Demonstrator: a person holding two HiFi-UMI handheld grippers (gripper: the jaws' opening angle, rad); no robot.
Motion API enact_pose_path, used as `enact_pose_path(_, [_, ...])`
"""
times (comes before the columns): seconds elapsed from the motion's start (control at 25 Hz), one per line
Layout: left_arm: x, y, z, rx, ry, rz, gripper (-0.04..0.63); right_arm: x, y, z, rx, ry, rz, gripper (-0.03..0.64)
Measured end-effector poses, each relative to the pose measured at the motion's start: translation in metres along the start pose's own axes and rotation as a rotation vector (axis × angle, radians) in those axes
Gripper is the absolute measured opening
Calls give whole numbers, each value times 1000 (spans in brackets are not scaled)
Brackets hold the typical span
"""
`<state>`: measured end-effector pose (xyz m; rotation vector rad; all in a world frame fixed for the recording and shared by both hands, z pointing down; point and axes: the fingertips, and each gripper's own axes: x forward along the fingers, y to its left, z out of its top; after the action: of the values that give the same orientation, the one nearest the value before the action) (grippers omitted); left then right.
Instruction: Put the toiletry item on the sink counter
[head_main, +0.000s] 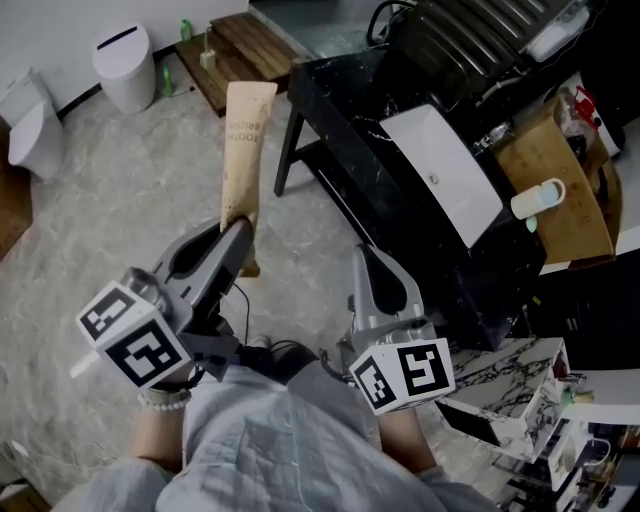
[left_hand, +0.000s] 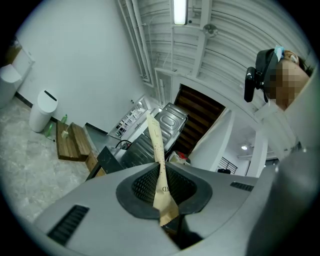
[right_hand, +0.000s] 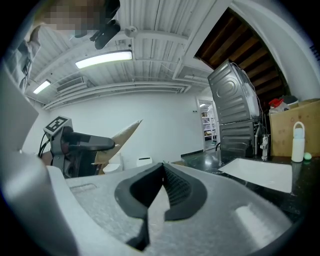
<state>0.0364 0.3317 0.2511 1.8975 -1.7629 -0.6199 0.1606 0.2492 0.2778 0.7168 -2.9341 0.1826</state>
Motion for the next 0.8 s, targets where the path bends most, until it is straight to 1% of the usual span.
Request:
enact_pose_path(0.44, [-20, 7, 4, 3, -14, -16, 35, -7, 18, -5, -7, -15, -25, -3])
enact_pose_path(0.68, [-19, 6, 12, 13, -22, -25, 35, -9, 18, 0, -17, -20, -35, -3])
enact_pose_path(0.8, [-18, 8, 12, 3, -28, -34, 35, -9, 18, -2, -19, -16, -37, -3])
